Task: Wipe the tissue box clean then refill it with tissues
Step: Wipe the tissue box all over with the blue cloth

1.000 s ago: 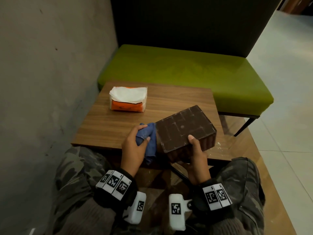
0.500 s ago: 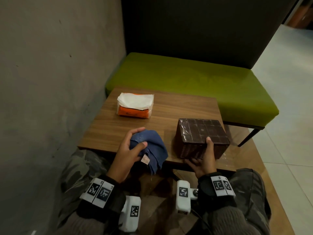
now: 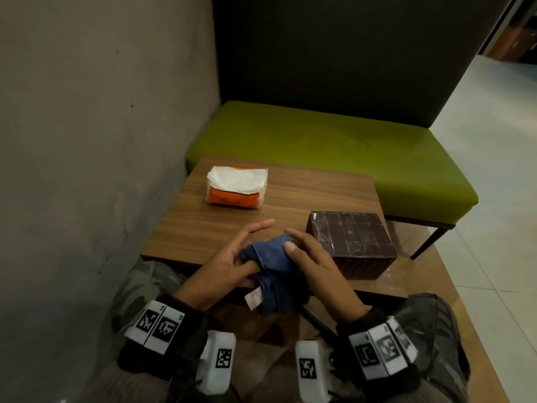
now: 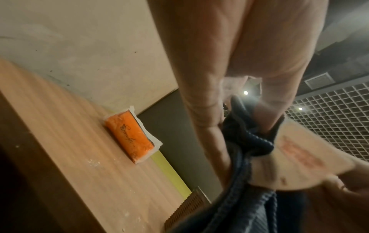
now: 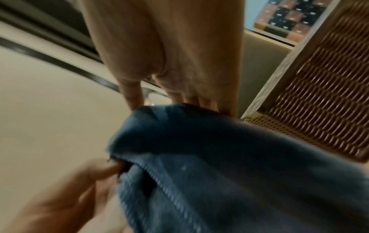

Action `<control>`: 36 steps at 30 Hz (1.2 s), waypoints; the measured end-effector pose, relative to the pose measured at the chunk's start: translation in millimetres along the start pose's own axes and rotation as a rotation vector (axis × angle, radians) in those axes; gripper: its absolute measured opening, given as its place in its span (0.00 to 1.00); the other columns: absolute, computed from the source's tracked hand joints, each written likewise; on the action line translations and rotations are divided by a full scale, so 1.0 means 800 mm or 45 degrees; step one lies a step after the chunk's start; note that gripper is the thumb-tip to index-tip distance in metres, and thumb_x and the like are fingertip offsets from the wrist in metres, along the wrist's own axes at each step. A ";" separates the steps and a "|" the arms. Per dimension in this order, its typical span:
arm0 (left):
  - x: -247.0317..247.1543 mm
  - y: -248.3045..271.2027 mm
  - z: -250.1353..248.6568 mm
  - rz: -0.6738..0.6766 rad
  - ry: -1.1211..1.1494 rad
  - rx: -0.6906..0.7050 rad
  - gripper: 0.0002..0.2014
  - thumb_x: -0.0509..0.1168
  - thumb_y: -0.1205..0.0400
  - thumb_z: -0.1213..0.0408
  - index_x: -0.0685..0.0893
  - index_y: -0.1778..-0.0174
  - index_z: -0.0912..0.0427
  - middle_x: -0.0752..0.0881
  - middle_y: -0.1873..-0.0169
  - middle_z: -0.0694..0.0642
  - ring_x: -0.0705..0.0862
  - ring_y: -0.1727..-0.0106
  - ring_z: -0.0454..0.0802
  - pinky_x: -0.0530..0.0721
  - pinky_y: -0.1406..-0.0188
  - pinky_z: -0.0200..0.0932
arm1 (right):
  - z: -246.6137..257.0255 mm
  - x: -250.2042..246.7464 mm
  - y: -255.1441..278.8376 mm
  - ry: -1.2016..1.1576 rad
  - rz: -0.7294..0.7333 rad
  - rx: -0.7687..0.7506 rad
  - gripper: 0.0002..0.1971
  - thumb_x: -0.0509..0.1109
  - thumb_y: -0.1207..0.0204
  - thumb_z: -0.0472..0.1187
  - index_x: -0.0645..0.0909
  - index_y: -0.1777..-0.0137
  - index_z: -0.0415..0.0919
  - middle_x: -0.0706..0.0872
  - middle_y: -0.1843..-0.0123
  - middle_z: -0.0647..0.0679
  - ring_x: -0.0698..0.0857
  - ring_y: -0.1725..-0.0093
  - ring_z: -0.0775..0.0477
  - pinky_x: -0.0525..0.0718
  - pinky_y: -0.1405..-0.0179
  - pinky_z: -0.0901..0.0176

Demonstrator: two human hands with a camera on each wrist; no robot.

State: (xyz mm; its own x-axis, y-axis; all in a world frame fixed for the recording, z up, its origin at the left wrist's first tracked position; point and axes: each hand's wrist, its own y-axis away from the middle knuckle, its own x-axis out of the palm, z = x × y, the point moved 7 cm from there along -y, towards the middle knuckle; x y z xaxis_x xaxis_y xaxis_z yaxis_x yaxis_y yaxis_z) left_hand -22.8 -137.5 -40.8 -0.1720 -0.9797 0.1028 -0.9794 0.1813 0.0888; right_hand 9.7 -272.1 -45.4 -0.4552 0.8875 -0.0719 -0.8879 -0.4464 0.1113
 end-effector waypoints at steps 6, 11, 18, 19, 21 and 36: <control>-0.014 -0.009 -0.001 -0.164 -0.450 0.120 0.18 0.64 0.21 0.73 0.81 0.40 0.46 0.85 0.43 0.49 0.84 0.41 0.45 0.83 0.47 0.43 | 0.020 -0.015 0.001 0.175 -0.137 -0.243 0.09 0.74 0.25 0.36 0.82 0.48 0.33 0.89 0.51 0.40 0.88 0.49 0.41 0.85 0.45 0.39; -0.002 -0.003 -0.019 -0.149 -0.660 0.293 0.22 0.67 0.26 0.60 0.78 0.34 0.44 0.77 0.39 0.41 0.76 0.40 0.29 0.77 0.43 0.27 | 0.027 -0.019 0.005 0.133 -0.213 -0.337 0.07 0.76 0.28 0.34 0.83 0.52 0.39 0.89 0.53 0.43 0.89 0.52 0.45 0.89 0.51 0.48; -0.008 -0.020 -0.050 -0.041 -1.059 0.464 0.15 0.64 0.25 0.43 0.82 0.51 0.47 0.82 0.58 0.44 0.81 0.53 0.39 0.79 0.55 0.40 | 0.046 -0.022 0.000 0.022 -0.145 -0.356 0.10 0.77 0.31 0.36 0.82 0.52 0.39 0.89 0.54 0.44 0.87 0.52 0.49 0.86 0.53 0.60; -0.009 -0.022 -0.052 -0.008 -1.008 0.443 0.13 0.65 0.25 0.45 0.82 0.52 0.48 0.83 0.58 0.46 0.82 0.54 0.41 0.80 0.56 0.42 | 0.040 -0.022 -0.002 -0.033 -0.109 -0.315 0.14 0.78 0.32 0.38 0.81 0.48 0.39 0.88 0.51 0.43 0.87 0.49 0.47 0.86 0.52 0.59; -0.010 -0.024 -0.056 0.017 -0.860 0.431 0.09 0.65 0.23 0.50 0.81 0.52 0.50 0.84 0.59 0.47 0.83 0.56 0.42 0.80 0.57 0.42 | 0.024 -0.014 -0.006 -0.066 0.023 -0.229 0.28 0.82 0.37 0.43 0.77 0.37 0.42 0.86 0.40 0.43 0.85 0.39 0.47 0.86 0.44 0.56; -0.175 -0.044 0.016 -0.689 -0.381 -0.085 0.05 0.69 0.22 0.70 0.82 0.65 0.61 0.83 0.73 0.53 0.82 0.72 0.42 0.81 0.73 0.35 | -0.079 -0.007 -0.072 -0.303 -0.164 0.309 0.08 0.74 0.27 0.31 0.80 0.51 0.38 0.86 0.56 0.43 0.86 0.56 0.47 0.87 0.55 0.51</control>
State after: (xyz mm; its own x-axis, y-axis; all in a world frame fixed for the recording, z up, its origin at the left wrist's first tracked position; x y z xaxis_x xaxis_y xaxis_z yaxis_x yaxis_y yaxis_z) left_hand 34.8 -7.5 -70.8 0.3156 -0.9138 -0.2556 -0.9289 -0.3525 0.1135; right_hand 59.3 -258.4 -114.3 -0.2869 0.9492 0.1289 -0.8822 -0.3143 0.3508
